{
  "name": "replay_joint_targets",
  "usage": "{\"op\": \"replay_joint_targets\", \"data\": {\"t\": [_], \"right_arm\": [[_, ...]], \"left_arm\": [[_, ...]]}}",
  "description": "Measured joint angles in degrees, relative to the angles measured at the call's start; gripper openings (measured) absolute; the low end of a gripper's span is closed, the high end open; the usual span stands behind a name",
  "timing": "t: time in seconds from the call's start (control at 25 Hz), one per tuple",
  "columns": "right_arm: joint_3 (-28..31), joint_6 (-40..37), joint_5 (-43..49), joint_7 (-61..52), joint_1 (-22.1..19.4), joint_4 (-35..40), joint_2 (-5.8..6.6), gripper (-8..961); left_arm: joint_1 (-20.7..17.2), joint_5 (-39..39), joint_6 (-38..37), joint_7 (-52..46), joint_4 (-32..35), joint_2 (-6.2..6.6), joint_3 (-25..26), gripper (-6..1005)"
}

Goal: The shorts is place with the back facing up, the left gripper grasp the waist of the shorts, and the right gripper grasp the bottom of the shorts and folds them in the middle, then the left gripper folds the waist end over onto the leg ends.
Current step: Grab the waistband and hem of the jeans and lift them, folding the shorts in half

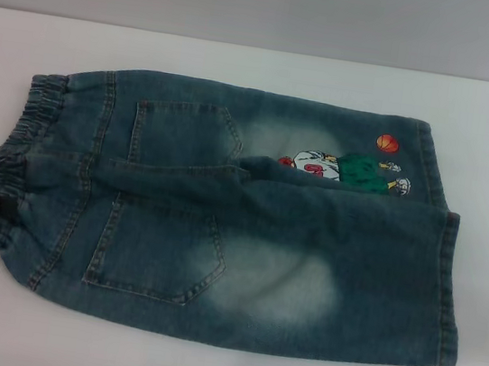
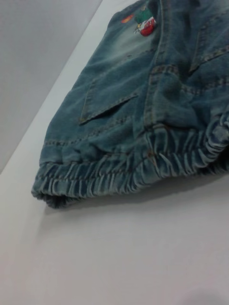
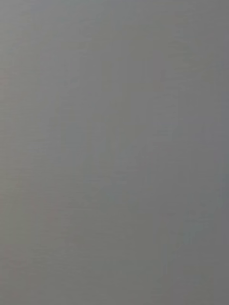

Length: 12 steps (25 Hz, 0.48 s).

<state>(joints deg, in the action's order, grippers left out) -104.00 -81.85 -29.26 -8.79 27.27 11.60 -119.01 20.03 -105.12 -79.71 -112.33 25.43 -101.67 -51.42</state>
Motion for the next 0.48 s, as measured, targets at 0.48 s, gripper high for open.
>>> {"op": "replay_joint_targets", "data": {"t": [0.48], "right_arm": [[0.0, 0.9, -0.2, 0.0, 0.4, 0.1, 0.05, 711]], "left_arm": [[0.9, -3.5, -0.6, -0.9, 0.4, -0.65, 0.1, 769]]}}
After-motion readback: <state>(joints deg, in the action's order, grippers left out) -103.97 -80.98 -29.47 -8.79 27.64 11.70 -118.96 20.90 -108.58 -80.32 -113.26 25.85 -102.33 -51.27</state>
